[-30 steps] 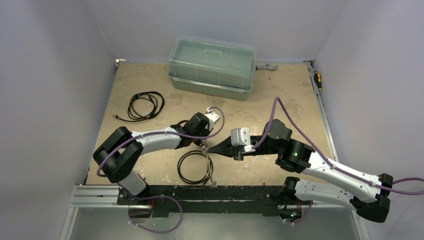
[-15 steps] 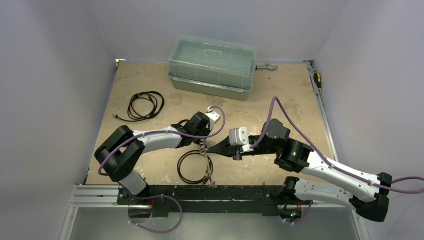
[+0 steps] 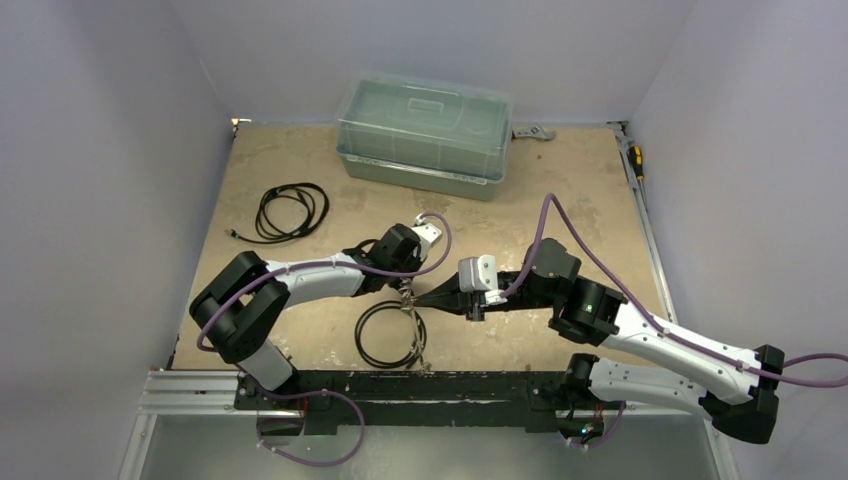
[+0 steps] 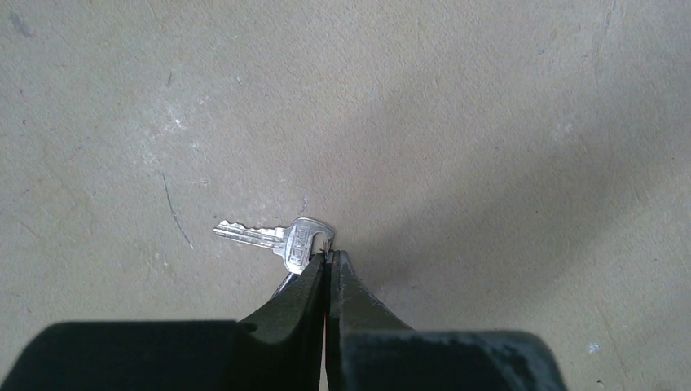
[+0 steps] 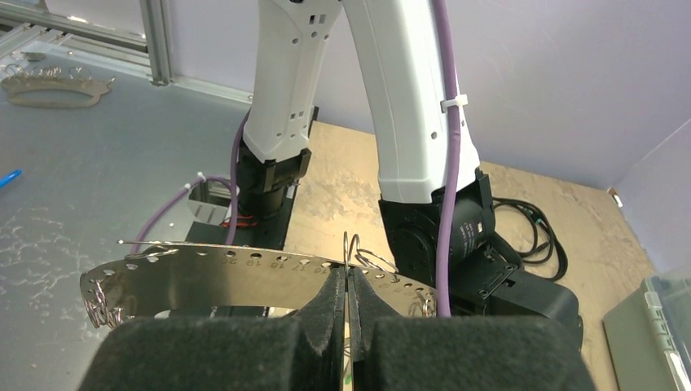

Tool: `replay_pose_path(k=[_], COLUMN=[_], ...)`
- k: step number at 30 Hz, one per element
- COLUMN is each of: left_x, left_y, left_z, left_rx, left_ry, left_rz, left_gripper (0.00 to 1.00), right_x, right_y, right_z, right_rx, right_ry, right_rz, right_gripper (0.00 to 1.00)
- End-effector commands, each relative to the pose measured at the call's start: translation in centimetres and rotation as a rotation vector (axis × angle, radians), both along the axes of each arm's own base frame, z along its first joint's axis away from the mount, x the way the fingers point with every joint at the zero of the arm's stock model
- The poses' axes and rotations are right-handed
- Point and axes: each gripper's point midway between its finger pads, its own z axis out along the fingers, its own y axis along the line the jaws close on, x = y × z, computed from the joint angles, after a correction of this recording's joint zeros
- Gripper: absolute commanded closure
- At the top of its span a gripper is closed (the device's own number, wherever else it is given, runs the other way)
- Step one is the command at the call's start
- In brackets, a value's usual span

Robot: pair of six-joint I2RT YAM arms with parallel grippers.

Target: Put the keys on the keyring

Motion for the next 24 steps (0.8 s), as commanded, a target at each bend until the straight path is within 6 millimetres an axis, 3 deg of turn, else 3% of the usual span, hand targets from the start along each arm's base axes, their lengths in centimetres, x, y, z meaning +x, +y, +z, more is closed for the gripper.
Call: replay_pose_path(k=[1, 16, 24], left_x=[0.6, -0.7, -2.5], left_y=[-1.6, -1.1, 0.9], left_z=[2.8, 12.4, 20.4], left_rx=[-0.087, -0.228, -0.288], left_ry=[-0.054, -0.182, -0.326], left_rz=[-0.047, -0.088, -0.148], left_gripper=[1.0, 1.0, 1.0], right_x=[0.0, 0.7, 0.8], right_y=[-0.3, -2.5, -2.9], right_z=[2.5, 4.8, 5.2], right_rx=[0.084, 0.212, 0.231], right_ry=[-0.045, -0.09, -0.099], right_rz=[-0.017, -0.121, -0.133], right_gripper=[1.0, 1.0, 1.0])
